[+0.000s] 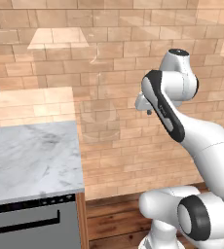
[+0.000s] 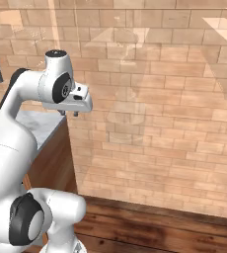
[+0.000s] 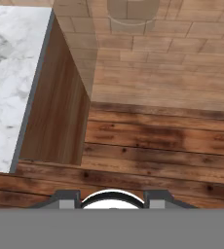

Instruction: Open the dishwasher door and pull out the top rack.

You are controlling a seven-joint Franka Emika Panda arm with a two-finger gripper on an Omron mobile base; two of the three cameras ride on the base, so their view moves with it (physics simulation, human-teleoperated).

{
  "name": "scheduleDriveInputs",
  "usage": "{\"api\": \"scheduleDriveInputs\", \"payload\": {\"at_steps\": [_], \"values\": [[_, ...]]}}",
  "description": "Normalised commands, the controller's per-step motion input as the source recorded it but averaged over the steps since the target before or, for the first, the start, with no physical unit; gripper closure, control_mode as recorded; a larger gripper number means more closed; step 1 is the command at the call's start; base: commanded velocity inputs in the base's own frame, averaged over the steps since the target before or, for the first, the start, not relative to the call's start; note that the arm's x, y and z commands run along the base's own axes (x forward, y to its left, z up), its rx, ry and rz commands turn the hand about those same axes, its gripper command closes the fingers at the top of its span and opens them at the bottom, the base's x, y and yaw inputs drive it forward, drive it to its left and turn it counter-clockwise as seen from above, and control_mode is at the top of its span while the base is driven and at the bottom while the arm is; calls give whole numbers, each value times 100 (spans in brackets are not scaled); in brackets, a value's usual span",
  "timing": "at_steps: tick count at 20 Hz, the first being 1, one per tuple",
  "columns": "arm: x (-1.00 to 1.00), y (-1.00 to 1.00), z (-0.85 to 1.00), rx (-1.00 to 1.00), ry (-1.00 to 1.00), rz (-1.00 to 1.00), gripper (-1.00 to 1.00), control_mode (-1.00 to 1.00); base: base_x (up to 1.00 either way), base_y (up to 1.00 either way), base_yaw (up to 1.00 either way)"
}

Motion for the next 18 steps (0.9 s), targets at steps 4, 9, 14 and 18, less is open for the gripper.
{"api": "scheduleDriveInputs", "payload": {"at_steps": [4,9,14,18], "values": [[0,0,0,0,0,0,-100,100,-1,0,0],[0,0,0,0,0,0,-100,100,-3,4,9],[0,0,0,0,0,0,-100,100,0,10,37],[0,0,0,0,0,0,-100,100,0,0,41]]}}
